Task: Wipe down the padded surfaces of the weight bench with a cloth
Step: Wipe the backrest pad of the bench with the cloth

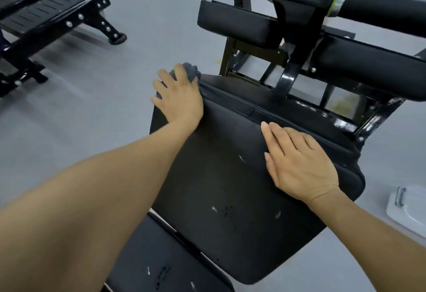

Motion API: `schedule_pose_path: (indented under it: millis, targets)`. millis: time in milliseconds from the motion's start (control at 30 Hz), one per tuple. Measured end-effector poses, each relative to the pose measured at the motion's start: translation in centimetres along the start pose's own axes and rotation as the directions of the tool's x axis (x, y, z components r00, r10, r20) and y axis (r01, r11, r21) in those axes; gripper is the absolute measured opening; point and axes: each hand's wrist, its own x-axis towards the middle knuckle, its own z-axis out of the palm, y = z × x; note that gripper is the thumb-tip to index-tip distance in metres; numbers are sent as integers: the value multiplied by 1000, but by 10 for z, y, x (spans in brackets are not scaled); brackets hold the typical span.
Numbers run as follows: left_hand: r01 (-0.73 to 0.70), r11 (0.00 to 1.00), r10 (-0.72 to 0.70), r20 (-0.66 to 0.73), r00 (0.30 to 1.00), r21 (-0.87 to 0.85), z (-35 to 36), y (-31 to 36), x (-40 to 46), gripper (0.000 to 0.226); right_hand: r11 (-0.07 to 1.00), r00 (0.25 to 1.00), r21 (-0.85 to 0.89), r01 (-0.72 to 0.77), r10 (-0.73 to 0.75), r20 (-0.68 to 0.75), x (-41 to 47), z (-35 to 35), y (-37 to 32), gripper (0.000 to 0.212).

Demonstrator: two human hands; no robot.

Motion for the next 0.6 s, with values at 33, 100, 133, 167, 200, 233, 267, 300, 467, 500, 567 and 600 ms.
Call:
schedule_pose_path:
  millis: [33,100,133,167,200,233,267,300,467,500,567,600]
  targets:
    - [-25,999,26,-56,998,20,3,1,-10,41,1000,1000,-5,-1,1,-5,-1,1,0,54]
    - [-61,996,68,-129,989,62,6,4,-35,37,1000,1000,-13,-1,1,-18,-2,4,0,54]
    - [-81,996,87,-141,986,44,7,6,-50,37,1000,1000,-16,-1,0,-22,-2,4,0,54]
    - [-118,993,118,-135,984,10,5,8,-67,36,1000,1000,-17,0,0,-24,-2,4,1,54]
    - [-169,986,167,-121,979,-11,2,9,-85,36,1000,1000,-16,0,0,-24,-2,4,1,54]
    - [-225,974,222,-86,971,-23,-1,10,-103,37,1000,1000,-16,-3,2,-21,-1,3,0,54]
    - [-275,961,273,-67,960,-24,-3,8,-116,37,1000,1000,-19,-6,6,-21,-1,3,0,54]
    - [-322,946,320,-70,945,-29,-4,5,-120,37,1000,1000,-25,-11,11,-20,-1,3,-1,54]
    - [-409,906,420,-106,901,110,0,-17,-77,47,998,999,-58,-23,21,-31,0,1,-3,54]
    - [-328,943,331,-68,941,53,-1,-14,-71,49,998,999,-64,-25,23,-40,-1,1,-3,54]
    - [-96,993,95,-25,995,-68,-1,1,-67,51,996,997,-87,-34,28,-71,-1,2,-2,53]
    - [-19,995,16,-34,999,-94,1,8,-72,51,995,996,-96,-35,27,-85,-1,3,-1,53]
